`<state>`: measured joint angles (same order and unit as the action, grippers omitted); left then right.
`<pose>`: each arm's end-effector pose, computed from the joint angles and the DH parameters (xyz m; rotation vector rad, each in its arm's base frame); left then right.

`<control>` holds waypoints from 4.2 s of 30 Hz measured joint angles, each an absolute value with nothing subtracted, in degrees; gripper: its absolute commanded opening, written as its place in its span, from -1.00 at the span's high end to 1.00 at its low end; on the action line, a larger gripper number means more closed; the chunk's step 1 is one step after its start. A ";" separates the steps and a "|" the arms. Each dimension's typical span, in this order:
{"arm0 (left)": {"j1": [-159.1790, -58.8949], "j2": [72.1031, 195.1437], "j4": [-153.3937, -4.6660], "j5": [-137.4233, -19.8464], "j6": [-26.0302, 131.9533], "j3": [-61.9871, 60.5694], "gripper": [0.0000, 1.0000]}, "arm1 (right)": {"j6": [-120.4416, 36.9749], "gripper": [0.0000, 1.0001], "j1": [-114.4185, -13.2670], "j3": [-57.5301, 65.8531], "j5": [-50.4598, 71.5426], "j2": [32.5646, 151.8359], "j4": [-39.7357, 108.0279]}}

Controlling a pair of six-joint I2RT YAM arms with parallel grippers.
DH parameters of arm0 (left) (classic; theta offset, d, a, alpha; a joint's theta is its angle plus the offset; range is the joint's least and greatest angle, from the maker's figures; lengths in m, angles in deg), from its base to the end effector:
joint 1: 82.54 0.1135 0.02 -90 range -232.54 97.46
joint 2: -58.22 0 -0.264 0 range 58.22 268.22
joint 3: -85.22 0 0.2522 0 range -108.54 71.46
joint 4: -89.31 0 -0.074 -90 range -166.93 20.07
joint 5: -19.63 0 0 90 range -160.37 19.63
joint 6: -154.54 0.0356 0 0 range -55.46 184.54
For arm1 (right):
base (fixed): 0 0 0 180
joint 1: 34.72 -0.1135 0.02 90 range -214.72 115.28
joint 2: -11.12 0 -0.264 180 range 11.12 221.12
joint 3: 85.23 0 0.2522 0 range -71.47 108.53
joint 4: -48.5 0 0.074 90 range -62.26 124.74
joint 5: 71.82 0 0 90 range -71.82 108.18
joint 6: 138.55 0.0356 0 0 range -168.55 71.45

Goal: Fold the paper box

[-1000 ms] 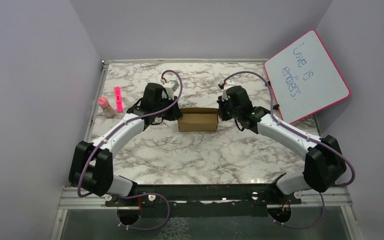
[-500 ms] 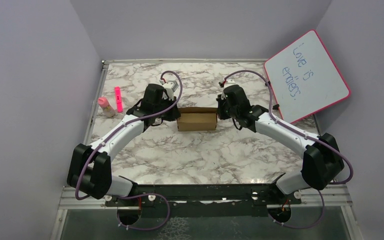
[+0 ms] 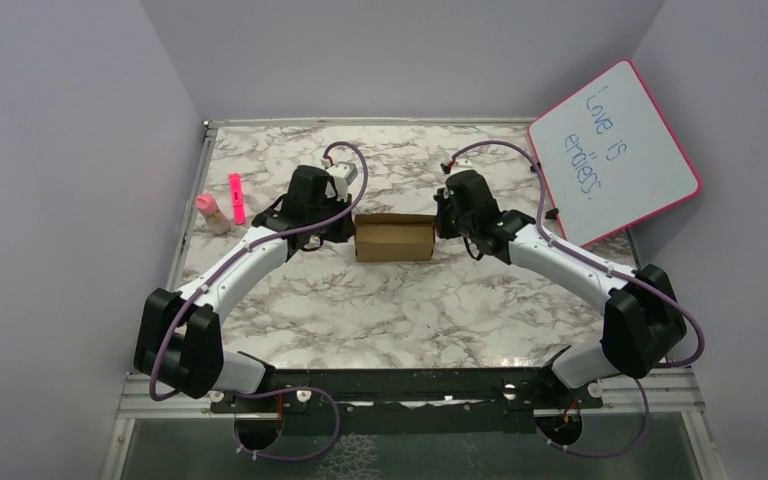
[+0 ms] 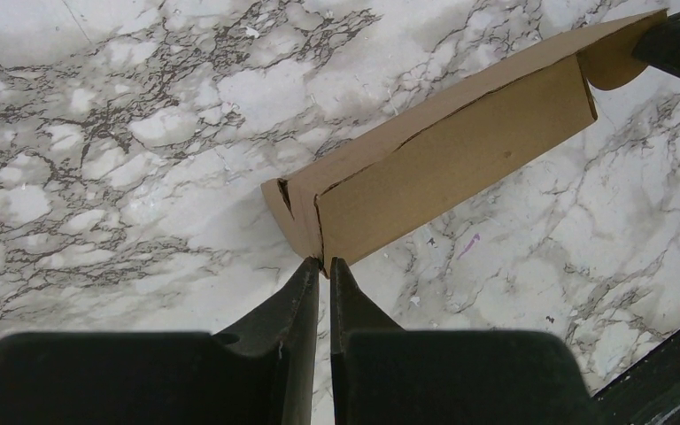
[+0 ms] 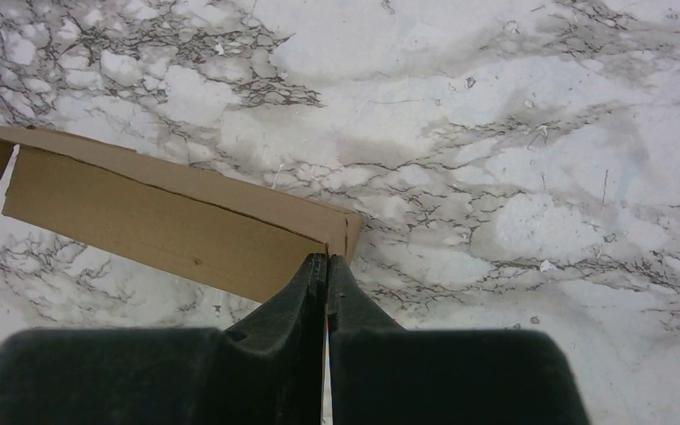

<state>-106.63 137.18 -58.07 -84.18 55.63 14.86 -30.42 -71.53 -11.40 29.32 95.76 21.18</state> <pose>0.2708 -0.1304 0.2634 0.4343 2.2913 -0.5703 0.2673 0.1915 0.2618 -0.2583 2.2243 0.3082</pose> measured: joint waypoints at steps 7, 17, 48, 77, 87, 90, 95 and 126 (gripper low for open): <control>-106.63 137.20 -58.16 -84.33 54.65 14.91 0.87 | -29.04 0.86 -71.53 -11.42 29.30 95.76 21.35; -106.59 137.13 -61.92 -85.01 51.22 16.96 1.00 | -26.37 0.86 -71.53 -11.42 29.27 95.76 21.38; -106.50 134.47 -64.35 -85.82 48.71 20.39 1.00 | -18.13 0.83 -71.53 -12.40 28.79 94.95 22.60; -106.53 132.52 -64.15 -85.73 48.73 21.42 1.00 | -19.95 0.85 -71.53 -12.73 29.12 96.35 23.02; -106.53 132.50 -63.34 -84.72 49.62 21.38 1.00 | -20.06 0.85 -71.53 -13.50 29.06 96.37 23.58; -106.53 132.50 -62.77 -84.22 50.17 21.33 1.00 | -20.06 0.85 -71.53 -13.52 29.03 96.61 23.71; -106.53 132.50 -62.12 -83.98 50.32 21.33 1.00 | -20.06 0.84 -71.53 -13.65 28.97 96.74 24.02; -99.55 122.75 -83.54 -87.17 22.96 37.11 -0.33 | -19.10 -0.18 -71.40 -16.45 28.75 91.43 29.35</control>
